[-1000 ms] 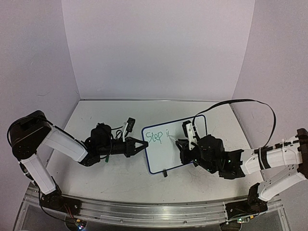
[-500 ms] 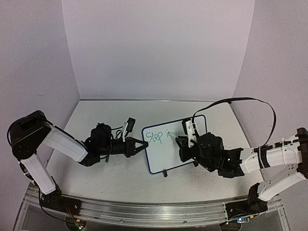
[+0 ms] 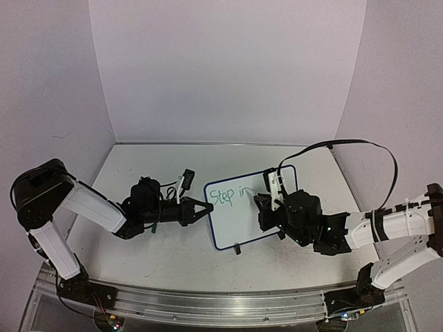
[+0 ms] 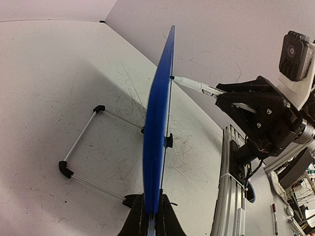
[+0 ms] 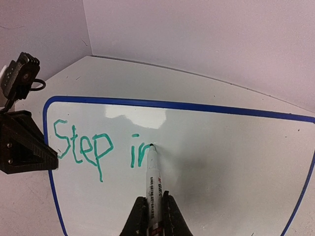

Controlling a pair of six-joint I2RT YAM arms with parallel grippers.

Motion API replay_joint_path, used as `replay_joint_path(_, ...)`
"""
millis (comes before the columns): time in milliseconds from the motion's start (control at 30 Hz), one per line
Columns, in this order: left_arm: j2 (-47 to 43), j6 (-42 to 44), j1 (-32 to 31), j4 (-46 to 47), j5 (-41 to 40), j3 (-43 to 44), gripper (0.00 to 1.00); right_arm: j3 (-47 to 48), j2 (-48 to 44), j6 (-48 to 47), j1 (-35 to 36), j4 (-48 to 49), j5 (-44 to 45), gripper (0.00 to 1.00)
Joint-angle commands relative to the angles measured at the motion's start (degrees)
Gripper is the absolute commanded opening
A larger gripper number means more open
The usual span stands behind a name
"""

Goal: Write a sentence on the whiteboard

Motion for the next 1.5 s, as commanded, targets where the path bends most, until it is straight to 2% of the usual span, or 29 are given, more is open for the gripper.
replay_joint_path(0,0.0,0.7,-1.1,-2.5,-0.2,1.5,0.0,1.5,-0.5,1.1,-0.5,-0.5,2.1,0.0)
replay_joint_path(833,0.0,0.7,-1.1,-2.6,-0.1,1.7,0.0,-2.5,-2.0,4.9,-0.5,-3.1,-1.7,0.0)
replay_joint_path(1233,-0.1,0.3,-1.1,-2.7,-0.3,1.6,0.0,-1.3,-7.5,3.4,-0.6,-3.2,-0.5,0.0)
replay_joint_path(1467,0.3,-0.1,-1.2,-2.9,-0.1,2.0,0.0,0.8,-4.6,1.1,-2.0,-0.7,-0.9,0.0)
